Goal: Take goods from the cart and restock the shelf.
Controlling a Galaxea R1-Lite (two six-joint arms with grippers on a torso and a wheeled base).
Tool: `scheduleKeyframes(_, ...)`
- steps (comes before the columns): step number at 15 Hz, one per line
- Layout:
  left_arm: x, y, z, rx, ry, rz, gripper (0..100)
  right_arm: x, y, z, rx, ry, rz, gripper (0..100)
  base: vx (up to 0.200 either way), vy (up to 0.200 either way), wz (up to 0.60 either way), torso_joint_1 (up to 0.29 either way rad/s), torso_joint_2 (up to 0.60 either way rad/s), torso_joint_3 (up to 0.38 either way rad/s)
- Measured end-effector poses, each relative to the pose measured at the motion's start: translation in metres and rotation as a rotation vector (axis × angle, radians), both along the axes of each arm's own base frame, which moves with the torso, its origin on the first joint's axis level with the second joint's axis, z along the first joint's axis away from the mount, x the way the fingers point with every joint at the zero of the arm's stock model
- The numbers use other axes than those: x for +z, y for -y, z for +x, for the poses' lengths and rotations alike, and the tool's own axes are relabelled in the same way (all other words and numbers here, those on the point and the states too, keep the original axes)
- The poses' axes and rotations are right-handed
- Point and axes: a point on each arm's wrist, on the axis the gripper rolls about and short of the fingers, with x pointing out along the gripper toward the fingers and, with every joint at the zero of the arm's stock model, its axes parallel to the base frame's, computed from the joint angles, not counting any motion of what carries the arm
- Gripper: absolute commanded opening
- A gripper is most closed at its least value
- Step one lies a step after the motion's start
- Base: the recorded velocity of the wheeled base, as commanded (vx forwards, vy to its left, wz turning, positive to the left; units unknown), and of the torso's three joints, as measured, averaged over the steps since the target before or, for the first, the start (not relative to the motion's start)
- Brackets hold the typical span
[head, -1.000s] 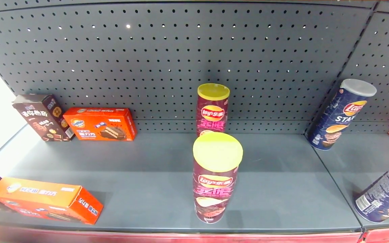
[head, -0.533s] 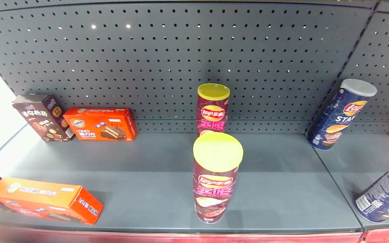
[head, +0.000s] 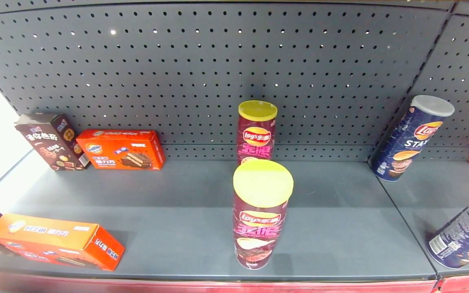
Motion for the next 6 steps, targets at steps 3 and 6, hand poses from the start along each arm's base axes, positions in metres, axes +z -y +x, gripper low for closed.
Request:
scheduleKeyframes(3, 0.0000, 0.0000, 0.0000, 0.000, 0.000, 0.000, 100, 0.0000, 0.0000, 0.0000, 0.000, 0.000, 0.000, 100, 0.000, 0.000, 0.00, 0.000, 0.00, 0.000)
scheduleKeyframes(6, 0.0000, 0.0000, 0.0000, 0.001, 0.000, 0.000, 100, 0.0000, 0.0000, 0.0000, 0.000, 0.000, 0.001, 100, 0.000, 0.000, 0.00, 0.000, 0.00, 0.000)
